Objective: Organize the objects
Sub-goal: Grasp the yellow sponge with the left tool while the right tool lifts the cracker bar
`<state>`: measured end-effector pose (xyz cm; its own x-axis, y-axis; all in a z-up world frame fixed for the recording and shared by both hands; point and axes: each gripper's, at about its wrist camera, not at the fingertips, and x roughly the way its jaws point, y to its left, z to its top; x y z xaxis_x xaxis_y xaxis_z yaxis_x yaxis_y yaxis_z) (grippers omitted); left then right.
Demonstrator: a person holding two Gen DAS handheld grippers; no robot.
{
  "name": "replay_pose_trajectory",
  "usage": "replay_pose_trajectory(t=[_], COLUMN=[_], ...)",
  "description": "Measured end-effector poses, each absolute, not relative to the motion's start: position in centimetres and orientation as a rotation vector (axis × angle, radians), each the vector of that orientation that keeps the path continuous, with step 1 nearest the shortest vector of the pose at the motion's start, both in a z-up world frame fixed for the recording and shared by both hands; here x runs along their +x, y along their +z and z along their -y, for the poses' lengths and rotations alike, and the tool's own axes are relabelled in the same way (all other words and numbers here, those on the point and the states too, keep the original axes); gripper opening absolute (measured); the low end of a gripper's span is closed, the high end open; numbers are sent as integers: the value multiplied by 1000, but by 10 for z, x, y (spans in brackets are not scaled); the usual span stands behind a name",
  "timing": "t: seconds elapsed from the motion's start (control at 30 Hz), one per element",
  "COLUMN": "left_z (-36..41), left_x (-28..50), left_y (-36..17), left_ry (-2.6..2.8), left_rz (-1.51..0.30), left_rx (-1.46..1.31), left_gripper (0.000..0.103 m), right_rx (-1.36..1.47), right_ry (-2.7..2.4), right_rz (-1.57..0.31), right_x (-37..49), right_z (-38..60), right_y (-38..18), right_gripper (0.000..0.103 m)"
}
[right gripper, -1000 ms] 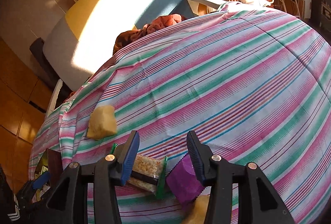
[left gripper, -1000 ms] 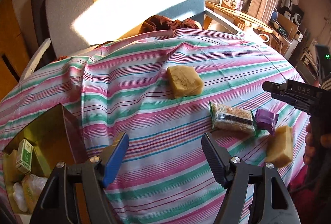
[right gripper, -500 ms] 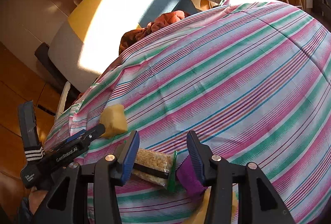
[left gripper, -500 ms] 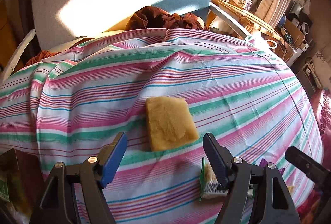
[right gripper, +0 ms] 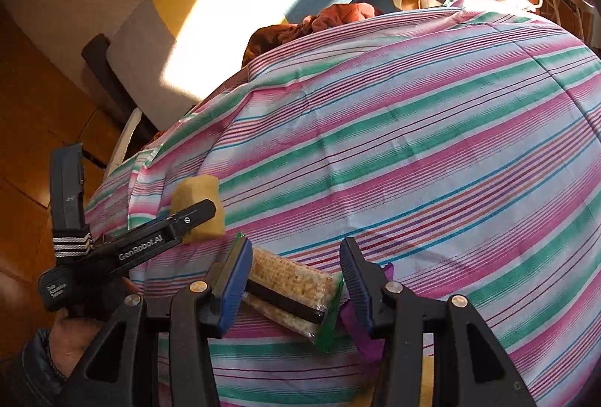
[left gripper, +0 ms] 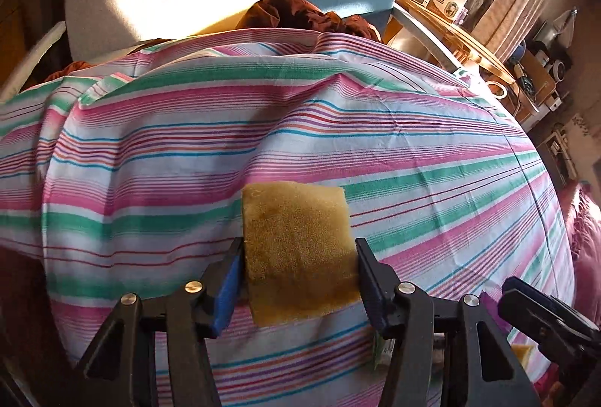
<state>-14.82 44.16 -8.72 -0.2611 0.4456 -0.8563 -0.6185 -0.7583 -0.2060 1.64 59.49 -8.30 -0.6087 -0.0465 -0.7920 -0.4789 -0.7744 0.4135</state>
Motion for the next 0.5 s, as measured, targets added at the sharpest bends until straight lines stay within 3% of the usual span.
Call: replay_pose_trajectory(t=[0.17, 0.27, 0.5], left_z=[-389, -362, -320], left_x=[-123, -105, -68], left_y=[-69, -57, -40], left_ry=[2070, 2076, 2100], left_rz=[-199, -220, -272], left_rx=[-1293, -1255, -1184], left_gripper=[57, 57, 57], right_rx=[-1310, -1328, -1477], right_ry=[2518, 2568, 2605], right_rz=[-789, -693, -580], right_x=[3, -4, -27], right_z=[-578, -568, -551], right_y=[-90, -91, -111], right_gripper=[53, 67, 73])
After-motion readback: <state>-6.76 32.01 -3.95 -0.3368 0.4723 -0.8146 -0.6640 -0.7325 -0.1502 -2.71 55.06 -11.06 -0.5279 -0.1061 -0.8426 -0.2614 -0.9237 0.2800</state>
